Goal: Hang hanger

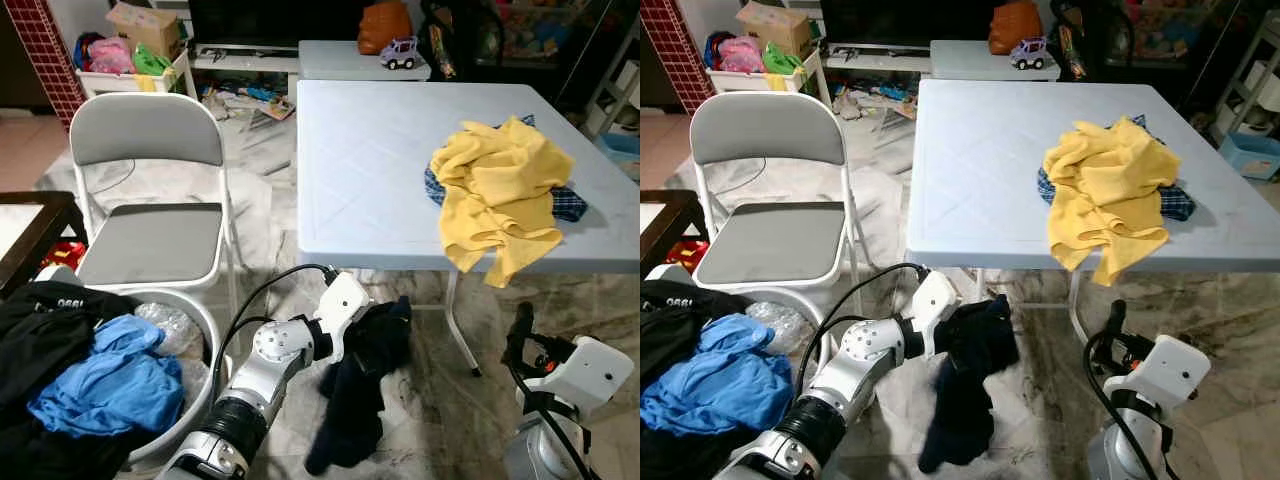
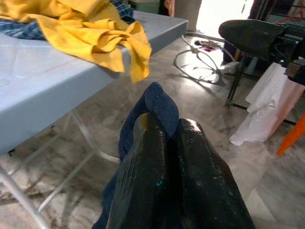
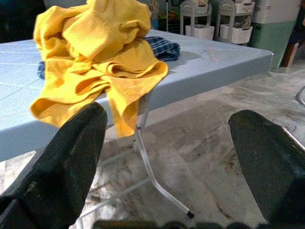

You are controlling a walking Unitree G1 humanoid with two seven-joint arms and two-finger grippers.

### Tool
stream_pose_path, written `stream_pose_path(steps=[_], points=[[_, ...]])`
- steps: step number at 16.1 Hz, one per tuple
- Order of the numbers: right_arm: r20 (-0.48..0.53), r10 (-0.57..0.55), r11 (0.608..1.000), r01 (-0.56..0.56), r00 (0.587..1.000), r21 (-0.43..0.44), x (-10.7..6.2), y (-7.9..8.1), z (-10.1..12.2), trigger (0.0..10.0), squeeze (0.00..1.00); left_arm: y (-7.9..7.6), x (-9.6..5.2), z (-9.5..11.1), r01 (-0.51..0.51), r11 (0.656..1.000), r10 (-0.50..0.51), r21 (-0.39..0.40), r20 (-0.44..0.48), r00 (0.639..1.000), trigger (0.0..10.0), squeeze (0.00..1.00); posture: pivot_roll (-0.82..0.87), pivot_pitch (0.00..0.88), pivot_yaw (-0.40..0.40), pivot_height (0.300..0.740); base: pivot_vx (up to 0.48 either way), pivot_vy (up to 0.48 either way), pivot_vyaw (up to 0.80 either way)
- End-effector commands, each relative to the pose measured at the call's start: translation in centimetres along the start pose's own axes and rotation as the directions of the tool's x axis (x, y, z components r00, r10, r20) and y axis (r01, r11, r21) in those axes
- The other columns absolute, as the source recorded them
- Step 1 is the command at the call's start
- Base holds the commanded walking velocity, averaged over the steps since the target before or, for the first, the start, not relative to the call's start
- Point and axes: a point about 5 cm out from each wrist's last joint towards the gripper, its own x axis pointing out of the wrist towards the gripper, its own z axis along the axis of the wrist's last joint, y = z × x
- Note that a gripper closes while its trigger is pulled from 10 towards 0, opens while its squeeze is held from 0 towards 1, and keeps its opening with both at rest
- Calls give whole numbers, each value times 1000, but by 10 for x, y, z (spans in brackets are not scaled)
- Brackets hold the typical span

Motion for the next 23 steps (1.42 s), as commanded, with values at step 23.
stream_pose_path(steps=[23], points=[[-6, -21, 999, 21, 1000, -42, 3, -11, -2, 10000, 0, 2, 11, 6, -60, 998, 60, 10, 17, 998, 10000, 0, -90, 0, -41, 740, 42, -326, 0]])
